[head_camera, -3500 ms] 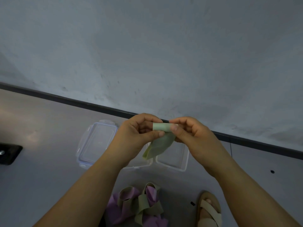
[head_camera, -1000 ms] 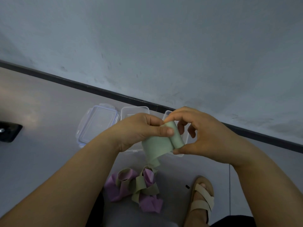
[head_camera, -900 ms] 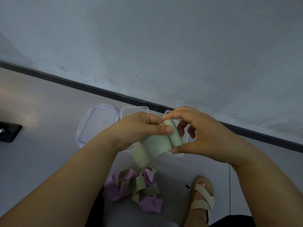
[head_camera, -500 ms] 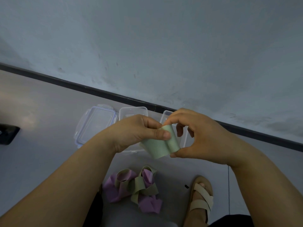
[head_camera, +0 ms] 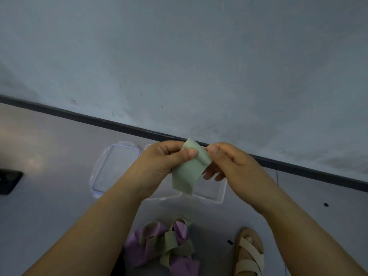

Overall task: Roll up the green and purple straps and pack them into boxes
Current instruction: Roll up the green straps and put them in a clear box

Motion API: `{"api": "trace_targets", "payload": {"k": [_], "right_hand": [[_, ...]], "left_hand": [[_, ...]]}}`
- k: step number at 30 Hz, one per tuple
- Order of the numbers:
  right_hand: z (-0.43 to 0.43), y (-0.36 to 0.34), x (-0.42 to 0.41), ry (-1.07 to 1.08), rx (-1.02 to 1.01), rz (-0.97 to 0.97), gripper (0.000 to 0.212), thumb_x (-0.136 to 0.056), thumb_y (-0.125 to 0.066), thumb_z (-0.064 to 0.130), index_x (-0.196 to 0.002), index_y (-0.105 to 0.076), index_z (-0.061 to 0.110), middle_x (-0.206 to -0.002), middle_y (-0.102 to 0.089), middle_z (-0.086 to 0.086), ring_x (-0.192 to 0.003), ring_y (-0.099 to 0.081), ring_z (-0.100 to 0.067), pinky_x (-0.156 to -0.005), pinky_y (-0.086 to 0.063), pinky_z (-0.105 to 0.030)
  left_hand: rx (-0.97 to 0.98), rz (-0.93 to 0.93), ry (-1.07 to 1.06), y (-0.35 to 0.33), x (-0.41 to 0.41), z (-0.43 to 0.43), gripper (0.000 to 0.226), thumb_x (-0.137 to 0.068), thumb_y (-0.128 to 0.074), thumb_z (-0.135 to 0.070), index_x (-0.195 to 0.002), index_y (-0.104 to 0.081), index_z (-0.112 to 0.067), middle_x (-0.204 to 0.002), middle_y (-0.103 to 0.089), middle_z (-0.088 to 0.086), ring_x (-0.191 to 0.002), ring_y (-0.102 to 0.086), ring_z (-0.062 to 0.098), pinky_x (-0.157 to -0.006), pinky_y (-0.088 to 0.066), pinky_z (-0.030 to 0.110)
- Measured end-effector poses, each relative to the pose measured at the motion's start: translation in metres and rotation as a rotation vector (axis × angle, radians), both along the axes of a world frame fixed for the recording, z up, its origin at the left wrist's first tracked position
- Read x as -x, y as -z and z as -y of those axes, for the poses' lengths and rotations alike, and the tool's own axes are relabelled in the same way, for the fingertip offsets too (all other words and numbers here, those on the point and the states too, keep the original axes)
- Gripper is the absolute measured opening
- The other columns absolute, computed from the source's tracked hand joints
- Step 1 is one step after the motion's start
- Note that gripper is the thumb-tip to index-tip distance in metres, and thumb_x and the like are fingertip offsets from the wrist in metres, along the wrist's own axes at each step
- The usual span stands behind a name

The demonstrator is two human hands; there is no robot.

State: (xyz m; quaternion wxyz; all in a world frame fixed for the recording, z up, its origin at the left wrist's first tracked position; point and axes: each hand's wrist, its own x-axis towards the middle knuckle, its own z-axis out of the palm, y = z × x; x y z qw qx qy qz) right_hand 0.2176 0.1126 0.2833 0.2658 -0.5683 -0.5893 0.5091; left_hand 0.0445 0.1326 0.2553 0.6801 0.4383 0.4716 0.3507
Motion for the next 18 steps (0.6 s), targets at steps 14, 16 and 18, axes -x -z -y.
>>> {"api": "trace_targets", "payload": {"k": [14,16,18], "right_hand": [[-0.004,0.013,0.007,0.187,-0.11,-0.076,0.013,-0.087,-0.052,0.036,-0.084,-0.063,0.028,-0.08,-0.066,0.009,-0.073,-0.061,0.001,-0.063,-0.048,-0.012],[-0.005,0.013,0.007,0.168,-0.119,-0.077,0.012,-0.088,-0.052,0.034,-0.084,-0.062,0.028,-0.079,-0.066,0.009,-0.072,-0.06,0.002,-0.063,-0.047,-0.01],[-0.006,0.012,0.006,0.156,-0.121,-0.089,0.008,-0.087,-0.053,0.032,-0.085,-0.061,0.029,-0.077,-0.065,0.011,-0.071,-0.06,0.003,-0.063,-0.047,-0.009]], "left_hand": [[-0.076,0.034,-0.062,0.002,-0.003,-0.002,0.04,-0.069,-0.069,-0.03,-0.104,-0.07,-0.01,-0.105,-0.069,0.016,-0.101,-0.065,0.03,-0.091,-0.053,0.04],[-0.08,0.014,-0.047,0.002,-0.002,-0.002,0.042,-0.071,-0.071,-0.031,-0.106,-0.069,-0.009,-0.105,-0.07,0.015,-0.102,-0.065,0.031,-0.092,-0.052,0.043],[-0.079,0.008,-0.05,0.002,-0.002,-0.002,0.041,-0.07,-0.068,-0.027,-0.108,-0.067,-0.009,-0.103,-0.071,0.013,-0.099,-0.066,0.028,-0.09,-0.053,0.042]]}}
